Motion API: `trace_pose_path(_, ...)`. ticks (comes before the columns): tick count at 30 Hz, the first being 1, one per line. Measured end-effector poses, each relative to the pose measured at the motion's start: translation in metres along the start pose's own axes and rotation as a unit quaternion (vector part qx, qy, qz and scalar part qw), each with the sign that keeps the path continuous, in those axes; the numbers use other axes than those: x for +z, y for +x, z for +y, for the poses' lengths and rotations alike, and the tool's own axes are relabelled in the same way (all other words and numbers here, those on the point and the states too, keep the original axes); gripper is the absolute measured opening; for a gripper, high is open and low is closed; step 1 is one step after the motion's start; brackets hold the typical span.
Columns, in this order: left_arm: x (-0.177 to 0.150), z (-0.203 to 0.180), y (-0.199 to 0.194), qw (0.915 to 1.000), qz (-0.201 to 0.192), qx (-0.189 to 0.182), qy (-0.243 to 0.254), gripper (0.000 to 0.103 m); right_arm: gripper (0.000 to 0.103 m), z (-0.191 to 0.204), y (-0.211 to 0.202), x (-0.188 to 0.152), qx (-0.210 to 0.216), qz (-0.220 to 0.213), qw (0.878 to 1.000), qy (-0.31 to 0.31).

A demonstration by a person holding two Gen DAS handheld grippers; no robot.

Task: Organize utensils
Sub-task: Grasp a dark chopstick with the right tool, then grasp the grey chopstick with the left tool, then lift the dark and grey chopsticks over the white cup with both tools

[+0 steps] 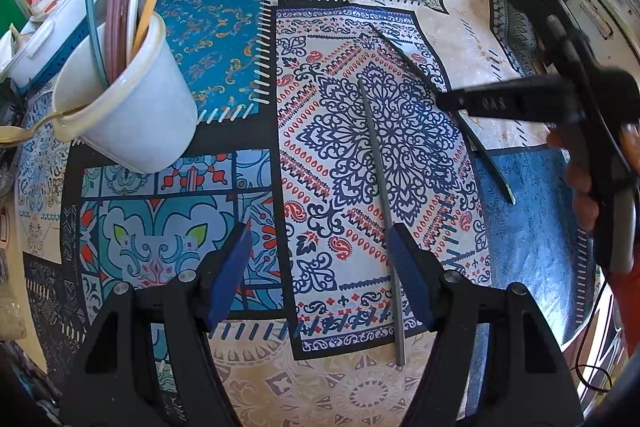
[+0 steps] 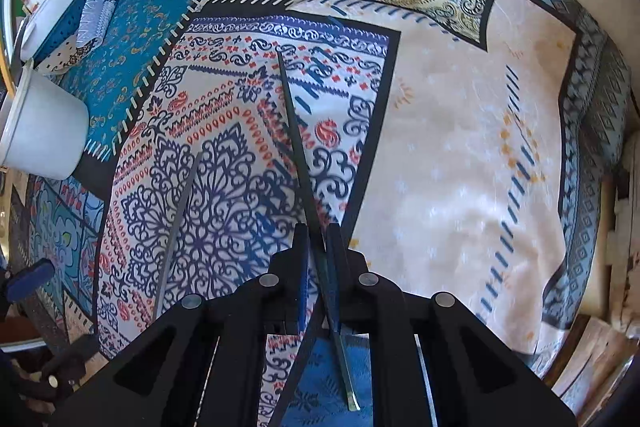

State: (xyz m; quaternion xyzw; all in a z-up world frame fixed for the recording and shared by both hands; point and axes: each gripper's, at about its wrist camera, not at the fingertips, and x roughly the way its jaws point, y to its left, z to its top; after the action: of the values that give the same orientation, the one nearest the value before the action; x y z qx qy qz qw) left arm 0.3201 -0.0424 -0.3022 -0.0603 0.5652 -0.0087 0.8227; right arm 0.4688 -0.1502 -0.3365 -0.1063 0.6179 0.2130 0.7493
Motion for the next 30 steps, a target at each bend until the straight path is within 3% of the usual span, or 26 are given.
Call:
trace_pose_path(4, 0.001, -0.001, 0.009, 0.9995, 0.017, -0.024, -0.009, 0.069, 0.007, 0.007, 0.004, 0.012, -0.006, 0.005, 1.000, -0.014)
trace_pose_path(9, 0.003, -0.011, 0.020, 0.9982, 0.036, -0.046, -0.009, 0.068, 0.006, -0.018, 0.002, 0.006, 0.029, 0.001, 0.999, 0.027)
trace_pose_path(11, 0.003, -0.019, 0.024, 0.9977, 0.043, -0.052, 0.003, 0.060, 0.006, -0.031, -0.004, -0.001, 0.046, -0.011, 0.998, 0.049)
trace_pose_path(16, 0.002, -0.038, 0.037, 0.9966, 0.063, -0.043, 0.033, 0.026, 0.006, -0.057, -0.029, -0.024, 0.069, -0.046, 0.994, 0.069)
trace_pose_path(18, 0.003, -0.043, 0.039, 0.9974, 0.054, -0.031, 0.037, 0.022, 0.006, -0.061, -0.045, -0.039, 0.070, -0.062, 0.993, 0.073)
trace_pose_path(21, 0.008, -0.049, 0.045, 0.9975, 0.053, -0.025, 0.040, 0.004, 0.006, -0.058, -0.069, -0.070, 0.077, -0.085, 0.990, 0.083)
trace_pose_path(30, 0.050, -0.068, 0.068, 0.9971, 0.049, -0.043, 0.040, 0.003, 0.006, -0.073, -0.095, -0.087, 0.081, -0.123, 0.982, 0.120)
